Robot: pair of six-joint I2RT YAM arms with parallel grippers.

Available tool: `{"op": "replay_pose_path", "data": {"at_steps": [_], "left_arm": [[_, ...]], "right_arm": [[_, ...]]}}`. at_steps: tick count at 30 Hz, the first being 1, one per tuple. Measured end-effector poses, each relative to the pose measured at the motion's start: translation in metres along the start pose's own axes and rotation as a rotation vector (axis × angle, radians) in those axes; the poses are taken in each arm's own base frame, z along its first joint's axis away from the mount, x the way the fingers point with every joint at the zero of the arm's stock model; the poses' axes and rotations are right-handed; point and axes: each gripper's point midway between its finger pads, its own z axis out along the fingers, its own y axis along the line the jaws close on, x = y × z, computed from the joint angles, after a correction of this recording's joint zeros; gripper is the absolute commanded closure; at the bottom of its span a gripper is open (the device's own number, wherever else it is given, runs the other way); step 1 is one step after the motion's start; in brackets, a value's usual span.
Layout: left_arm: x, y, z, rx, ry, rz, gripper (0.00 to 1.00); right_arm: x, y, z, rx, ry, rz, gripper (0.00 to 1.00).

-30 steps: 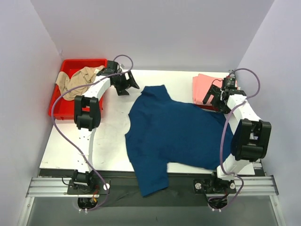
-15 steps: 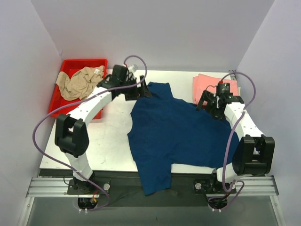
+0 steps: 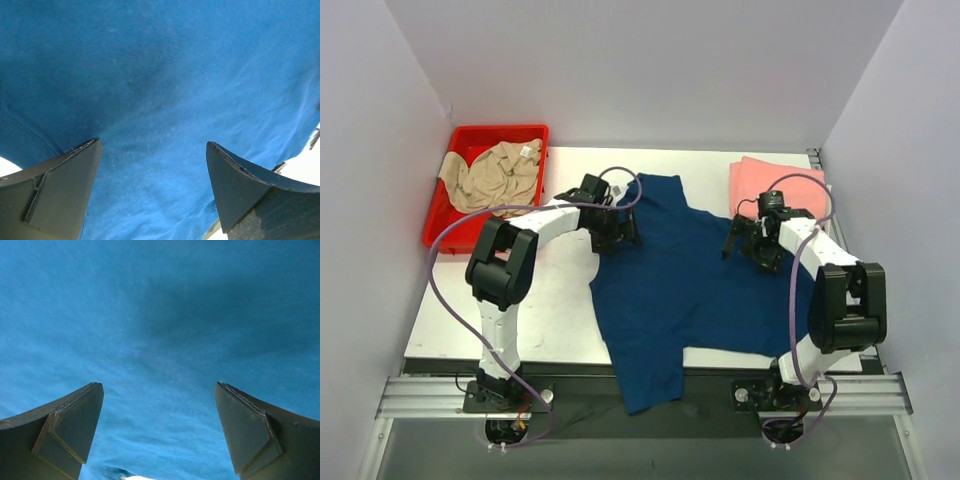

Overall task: Fold and stack the t-shirts
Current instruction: Flatten out the tshirt

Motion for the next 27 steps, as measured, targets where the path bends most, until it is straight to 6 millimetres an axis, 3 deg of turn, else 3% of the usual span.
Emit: {"op": "replay_pose_path", "data": {"at_steps": [8,18,22,27], "left_arm": [[-0.027,0.034,-0.015,0.013,-0.058,-0.087,0.03],[-0.075,0.087,-0.039,-0.138,-0.154,-0.075,0.03],[-0.081,0.091,-0.046,-0.189,-0.162,-0.041,0.03],[-0.079,0.079,-0.066,-0.213,-0.180,-0.010,0.03]], "right_arm": [[0.035,0.018,0.036,0.009,0.135,-0.074,0.00],[0.032,0.084,0.045,-0.071,0.144,-0.197,0.00],[0.027,0.100,0.039,-0.101,0.135,-0.213,0.00],[0.020,0.103,0.019,-0.126,0.094,-0.213,0.00]]}}
